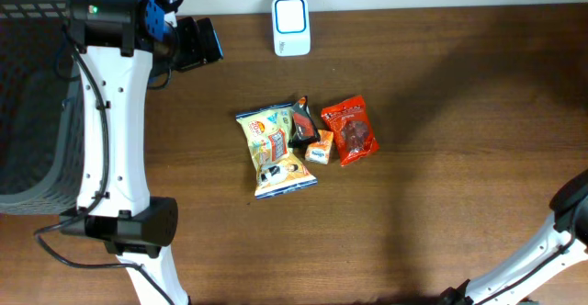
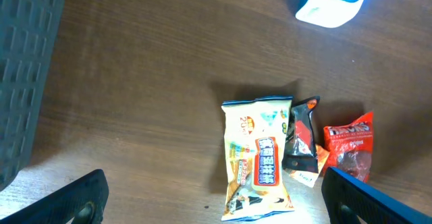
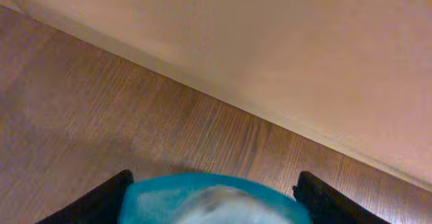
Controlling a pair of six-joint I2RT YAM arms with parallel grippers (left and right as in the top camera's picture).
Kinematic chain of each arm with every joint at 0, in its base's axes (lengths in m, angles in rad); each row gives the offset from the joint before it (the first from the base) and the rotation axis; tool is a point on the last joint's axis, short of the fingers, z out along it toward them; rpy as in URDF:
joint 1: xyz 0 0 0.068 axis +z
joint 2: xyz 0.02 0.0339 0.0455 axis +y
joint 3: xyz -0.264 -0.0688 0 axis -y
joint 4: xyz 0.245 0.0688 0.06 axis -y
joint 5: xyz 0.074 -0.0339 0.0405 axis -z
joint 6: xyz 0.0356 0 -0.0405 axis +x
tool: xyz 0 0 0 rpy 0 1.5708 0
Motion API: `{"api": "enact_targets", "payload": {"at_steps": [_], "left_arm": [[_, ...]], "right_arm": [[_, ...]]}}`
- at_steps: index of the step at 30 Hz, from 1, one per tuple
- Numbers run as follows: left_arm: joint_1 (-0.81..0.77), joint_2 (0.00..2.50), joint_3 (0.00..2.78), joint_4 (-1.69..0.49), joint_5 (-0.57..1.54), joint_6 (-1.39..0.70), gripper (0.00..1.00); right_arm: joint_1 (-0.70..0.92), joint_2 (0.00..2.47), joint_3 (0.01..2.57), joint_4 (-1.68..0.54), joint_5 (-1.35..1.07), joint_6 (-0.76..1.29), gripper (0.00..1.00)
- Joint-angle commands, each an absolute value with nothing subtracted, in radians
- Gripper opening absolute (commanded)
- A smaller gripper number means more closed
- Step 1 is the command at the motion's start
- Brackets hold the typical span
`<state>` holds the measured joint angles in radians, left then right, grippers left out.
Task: Scan the item barcode
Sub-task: 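Carry the mouthwash bottle to the right table edge and release, then grasp the red Hacks jerky bag with the right gripper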
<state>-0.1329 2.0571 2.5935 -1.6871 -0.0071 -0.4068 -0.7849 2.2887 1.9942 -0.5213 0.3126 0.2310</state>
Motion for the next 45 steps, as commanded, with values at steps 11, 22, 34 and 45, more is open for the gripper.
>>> {"api": "enact_targets", "payload": {"at_steps": [11,22,34,45], "left_arm": [[-0.128,2.036,2.596,-1.688,-0.004,-0.395,0.99],[-0.128,2.036,2.596,-1.688,-0.004,-0.395,0.99],[-0.128,2.036,2.596,-1.688,-0.003,-0.395,0.99],[-0.128,2.036,2.596,-1.688,-0.004,-0.395,0.99]], "right_arm": [[-0.805,2.111,2.015,-0.630,0.325,0.154,0.99],[-0.558,1.894,2.012,-1.002,-0.637,0.154,0.99],[0.236,2.154,1.961,-1.216,-0.059,0.153,0.88],[0.296,2.232,1.723,-1.135,-0.075,0.124,0.40]]}}
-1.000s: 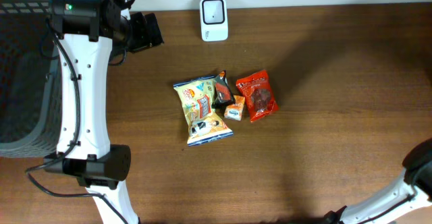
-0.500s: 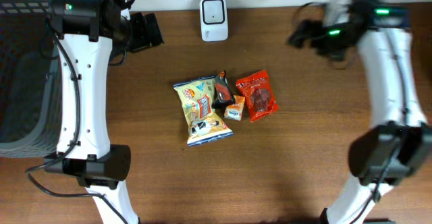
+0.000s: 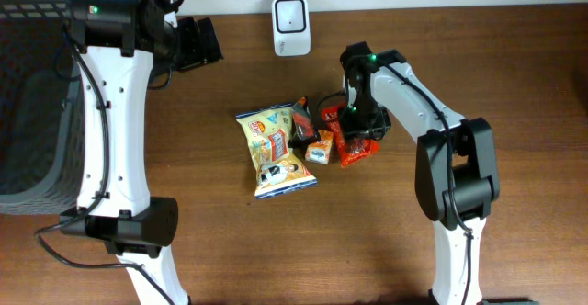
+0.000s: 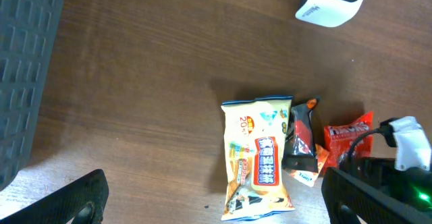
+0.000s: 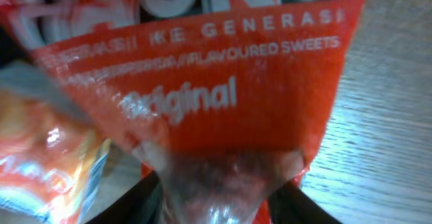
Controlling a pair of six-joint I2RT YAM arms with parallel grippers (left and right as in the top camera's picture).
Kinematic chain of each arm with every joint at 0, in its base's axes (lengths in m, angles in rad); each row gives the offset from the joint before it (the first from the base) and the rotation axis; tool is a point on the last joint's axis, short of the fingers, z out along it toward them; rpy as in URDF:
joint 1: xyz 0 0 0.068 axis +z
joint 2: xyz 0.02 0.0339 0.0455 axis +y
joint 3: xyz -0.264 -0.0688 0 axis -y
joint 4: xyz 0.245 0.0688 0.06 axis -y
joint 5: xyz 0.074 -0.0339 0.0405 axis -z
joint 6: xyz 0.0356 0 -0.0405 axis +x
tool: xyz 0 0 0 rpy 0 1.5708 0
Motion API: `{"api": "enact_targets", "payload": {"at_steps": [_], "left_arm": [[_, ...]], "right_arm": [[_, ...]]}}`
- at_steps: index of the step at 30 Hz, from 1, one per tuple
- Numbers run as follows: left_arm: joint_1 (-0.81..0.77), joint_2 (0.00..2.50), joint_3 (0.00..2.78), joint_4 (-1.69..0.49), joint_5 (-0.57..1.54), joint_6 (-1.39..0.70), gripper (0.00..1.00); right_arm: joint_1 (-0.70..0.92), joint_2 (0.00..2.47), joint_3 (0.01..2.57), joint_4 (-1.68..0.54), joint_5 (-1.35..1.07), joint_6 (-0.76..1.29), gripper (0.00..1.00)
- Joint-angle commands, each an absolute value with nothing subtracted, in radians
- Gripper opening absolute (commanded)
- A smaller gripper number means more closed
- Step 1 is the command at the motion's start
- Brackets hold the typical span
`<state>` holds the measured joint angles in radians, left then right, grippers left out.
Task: Scan the item barcode
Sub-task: 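Grasp the red Hacks jerky bag with the right gripper, then hold the red jerky bag in front of the white scanner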
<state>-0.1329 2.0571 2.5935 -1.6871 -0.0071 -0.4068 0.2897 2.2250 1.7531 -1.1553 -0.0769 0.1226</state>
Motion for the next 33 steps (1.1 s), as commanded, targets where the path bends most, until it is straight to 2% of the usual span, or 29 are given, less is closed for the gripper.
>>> {"api": "enact_targets", "payload": {"at_steps": [1,3,5,10,12,13,14,18,25,33], "left_arm": [[-0.128,2.036,2.596,-1.688,-0.003,-0.395,0.99],[-0.128,2.036,2.596,-1.688,-0.003,-0.395,0.99],[-0.128,2.036,2.596,-1.688,-0.004,-0.395,0.99],[-0.128,2.036,2.596,-1.688,-0.003,-0.395,0.99],[-0.128,2.036,2.596,-1.688,-0.004,-0.394,0.99],[-0.128,2.036,2.596,-1.688,-0.003,-0.395,0.99],[-0.128,2.036,2.596,-1.688,-0.004,-0.395,0.99],[-0.128,2.036,2.596,-1.688,-0.004,-0.395,0.99],[-0.128,2.036,2.596,-1.688,-0.003,-0.395,0.99],[-0.128,2.036,2.596,-1.688,-0.003,-0.395,0.99]], "right_arm": [[0.296,2.232,1.720,-1.127,-0.074,0.132,0.31],[0.294,2.232,1.729,-1.113,-0.073,0.146,0.07],[0.292,2.231,1.762,-1.110,-0.073,0.188,0.04],[0.292,2.231,2.009,-1.082,-0.075,0.294,0.04],[0.292,2.231,2.089,-0.975,-0.104,0.298,0.04],[0.294,2.231,2.096,-0.906,-0.137,0.298,0.04],[0.295,2.232,2.095,-0.744,-0.199,0.298,0.04],[0.321,2.247,2.084,-0.374,-0.147,0.309,0.04],[0.399,2.419,2.084,-0.015,0.074,0.376,0.04],[0.413,2.498,2.085,0.090,0.144,0.376,0.04]]}}
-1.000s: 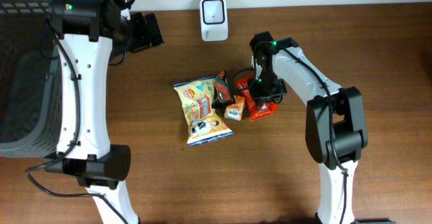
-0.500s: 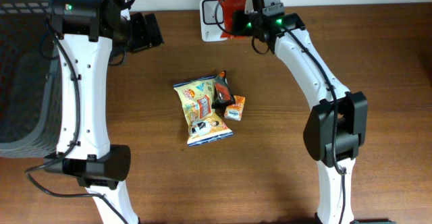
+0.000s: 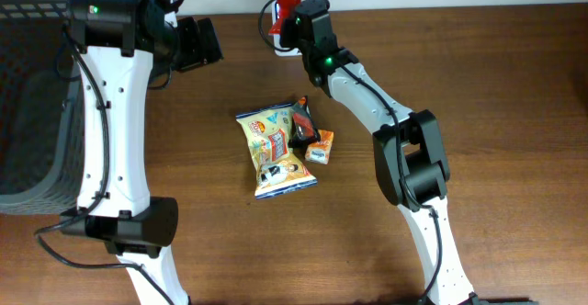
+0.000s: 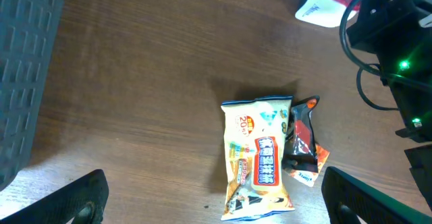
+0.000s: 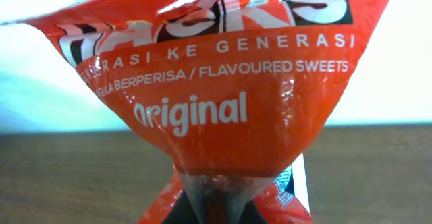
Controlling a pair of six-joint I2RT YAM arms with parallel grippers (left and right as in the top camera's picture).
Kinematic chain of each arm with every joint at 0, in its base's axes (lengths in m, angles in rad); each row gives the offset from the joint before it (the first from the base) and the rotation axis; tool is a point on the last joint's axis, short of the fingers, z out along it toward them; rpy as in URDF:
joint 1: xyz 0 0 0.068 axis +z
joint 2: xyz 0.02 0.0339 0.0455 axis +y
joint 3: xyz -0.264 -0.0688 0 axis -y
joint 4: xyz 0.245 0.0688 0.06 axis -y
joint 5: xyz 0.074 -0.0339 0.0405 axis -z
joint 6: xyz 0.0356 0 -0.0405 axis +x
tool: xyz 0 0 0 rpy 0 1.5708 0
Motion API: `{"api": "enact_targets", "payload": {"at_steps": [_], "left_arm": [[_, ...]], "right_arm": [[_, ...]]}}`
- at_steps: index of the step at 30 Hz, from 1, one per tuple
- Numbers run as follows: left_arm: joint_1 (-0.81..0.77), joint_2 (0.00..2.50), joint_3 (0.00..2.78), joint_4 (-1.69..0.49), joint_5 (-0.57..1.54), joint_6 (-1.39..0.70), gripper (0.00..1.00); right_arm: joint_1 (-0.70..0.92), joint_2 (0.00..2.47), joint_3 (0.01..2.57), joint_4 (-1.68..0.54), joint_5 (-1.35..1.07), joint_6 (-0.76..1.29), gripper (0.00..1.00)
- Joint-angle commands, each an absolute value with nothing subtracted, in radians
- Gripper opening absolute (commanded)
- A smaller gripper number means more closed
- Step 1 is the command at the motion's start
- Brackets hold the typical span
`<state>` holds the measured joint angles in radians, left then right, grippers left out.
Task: Scan the item barcode
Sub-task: 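Hold the red jerky bag in front of the white scanner, then carry the jerky bag to the right table edge and drop it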
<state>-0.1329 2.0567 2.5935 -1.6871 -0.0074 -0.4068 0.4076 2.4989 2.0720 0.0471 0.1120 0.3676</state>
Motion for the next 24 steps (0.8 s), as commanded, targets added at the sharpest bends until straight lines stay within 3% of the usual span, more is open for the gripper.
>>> {"api": "enact_targets", "payload": {"at_steps": [1,8,17,24], "left_arm": [[-0.128,2.036,2.596,-1.688,-0.003,-0.395,0.99],[-0.128,2.036,2.596,-1.688,-0.003,-0.395,0.99],[-0.128,2.036,2.596,-1.688,-0.004,-0.395,0.99],[-0.128,2.036,2.596,-1.688,-0.003,-0.395,0.99]], "right_arm": [[0.413,2.497,2.085,0.100,0.144,0.376,0.04],[0.359,2.371,2.090,0.044,0.159,0.376,0.04],[-0.092,2.219,2.072,-0.750,0.373,0.376,0.04],[-0.422,2.248,1.977,-0.847,0.368,0.376,0.04]]}}
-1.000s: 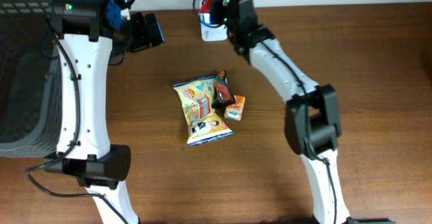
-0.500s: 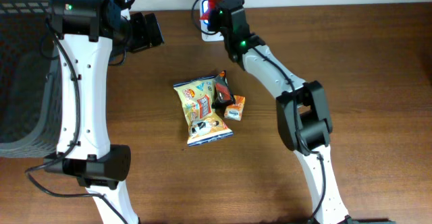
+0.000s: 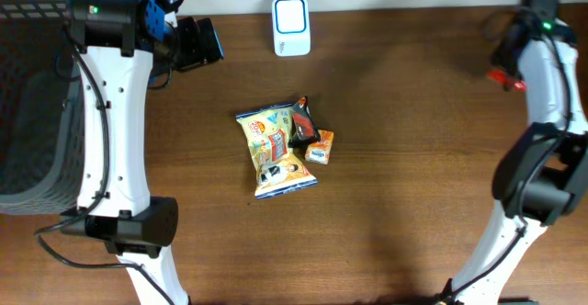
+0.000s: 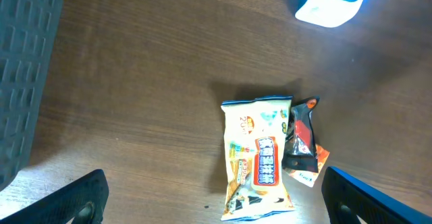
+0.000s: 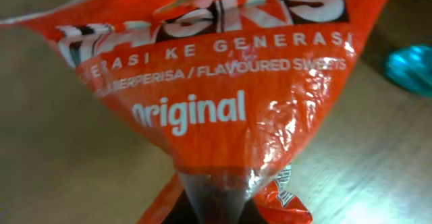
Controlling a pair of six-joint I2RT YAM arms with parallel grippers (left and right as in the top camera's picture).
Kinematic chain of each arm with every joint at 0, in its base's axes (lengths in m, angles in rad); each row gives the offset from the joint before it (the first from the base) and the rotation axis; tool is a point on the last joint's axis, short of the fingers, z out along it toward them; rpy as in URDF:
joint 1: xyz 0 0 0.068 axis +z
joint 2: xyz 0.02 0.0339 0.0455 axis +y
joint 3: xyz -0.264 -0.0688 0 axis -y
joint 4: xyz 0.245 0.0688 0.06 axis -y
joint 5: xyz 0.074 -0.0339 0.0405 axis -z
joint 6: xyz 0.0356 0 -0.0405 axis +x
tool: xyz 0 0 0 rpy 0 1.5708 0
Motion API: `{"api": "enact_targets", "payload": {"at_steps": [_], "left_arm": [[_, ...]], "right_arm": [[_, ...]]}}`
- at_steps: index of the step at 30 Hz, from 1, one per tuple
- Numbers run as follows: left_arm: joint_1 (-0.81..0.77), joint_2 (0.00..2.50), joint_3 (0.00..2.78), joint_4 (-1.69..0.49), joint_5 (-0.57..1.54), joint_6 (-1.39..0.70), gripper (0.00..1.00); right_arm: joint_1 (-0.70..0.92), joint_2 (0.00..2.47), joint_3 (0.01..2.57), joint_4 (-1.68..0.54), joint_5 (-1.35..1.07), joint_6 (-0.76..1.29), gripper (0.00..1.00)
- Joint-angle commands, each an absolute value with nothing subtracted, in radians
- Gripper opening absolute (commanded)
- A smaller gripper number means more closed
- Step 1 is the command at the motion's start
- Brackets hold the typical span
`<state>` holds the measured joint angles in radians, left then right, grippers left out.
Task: Scan the item barcode
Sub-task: 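Carry the jerky bag to the right table edge and drop it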
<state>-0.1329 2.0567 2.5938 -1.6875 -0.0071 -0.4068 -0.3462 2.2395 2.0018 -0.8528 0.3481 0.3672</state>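
A red "Original" sweets packet (image 5: 216,82) fills the right wrist view, and my right gripper (image 5: 219,200) is shut on its lower end. In the overhead view that gripper (image 3: 511,64) hangs over the table's far right, with a bit of the red packet (image 3: 501,77) showing beside it. The white scanner (image 3: 291,25) stands at the back edge, also seen as the scanner in the left wrist view. My left gripper (image 3: 197,43) is at the back left, and the left gripper (image 4: 216,207) is open with nothing between its fingers.
A yellow snack bag (image 3: 276,149), a black packet (image 3: 301,121) and a small orange box (image 3: 322,147) lie together mid-table. A grey basket (image 3: 28,103) stands at the left edge. A teal object (image 5: 412,65) shows at the right of the right wrist view.
My right gripper, still shut on the red packet, was at the scanner at the back of the table and is now at the far right. The left arm has not moved.
The red packet lay with the other snacks mid-table, with my right arm off at the right. Then my right gripper was down on the packet in the pile. Then it held the packet at the scanner, and now holds it at the table's far right.
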Motion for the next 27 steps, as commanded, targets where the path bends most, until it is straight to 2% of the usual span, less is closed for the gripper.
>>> {"api": "enact_targets", "payload": {"at_steps": [1,3,4,5,6,7,9,11,14,16,18,23,27], "left_arm": [[-0.128,2.036,2.596,-1.688,-0.004,-0.395,0.99],[-0.128,2.036,2.596,-1.688,-0.004,-0.395,0.99],[-0.128,2.036,2.596,-1.688,-0.003,-0.395,0.99],[-0.128,2.036,2.596,-1.688,-0.004,-0.395,0.99],[-0.128,2.036,2.596,-1.688,-0.003,-0.395,0.99],[-0.128,2.036,2.596,-1.688,-0.004,-0.395,0.99],[-0.128,2.036,2.596,-1.688,-0.003,-0.395,0.99],[-0.128,2.036,2.596,-1.688,-0.003,-0.395,0.99],[-0.128,2.036,2.596,-1.688,-0.003,-0.395,0.99],[-0.128,2.036,2.596,-1.688,-0.003,-0.395,0.99],[-0.128,2.036,2.596,-1.688,-0.003,-0.395,0.99],[-0.128,2.036,2.596,-1.688,-0.003,-0.395,0.99],[-0.128,2.036,2.596,-1.688,-0.003,-0.395,0.99]], "right_arm": [[-0.456,2.257,1.971,-0.848,0.356,0.376,0.04],[-0.520,2.282,1.963,-0.847,0.345,0.376,0.04],[-0.544,2.297,1.959,-0.837,0.344,0.376,0.11],[-0.559,2.305,1.959,-0.836,0.345,0.376,0.34],[-0.576,2.308,1.959,-0.835,0.345,0.375,0.69],[-0.591,2.305,1.960,-0.841,0.345,0.375,0.79],[-0.598,2.285,1.964,-0.868,0.344,0.375,0.88],[-0.594,2.246,1.966,-0.891,0.274,0.371,0.95],[-0.594,2.203,1.966,-0.915,-0.038,0.371,0.97],[-0.588,2.201,1.965,-0.934,-0.511,0.278,0.97],[-0.532,2.201,1.964,-0.957,-0.728,0.192,0.96],[-0.249,2.202,1.938,-1.174,-0.712,-0.128,0.97],[0.060,2.208,1.901,-1.171,-0.522,-0.127,0.98]]}}
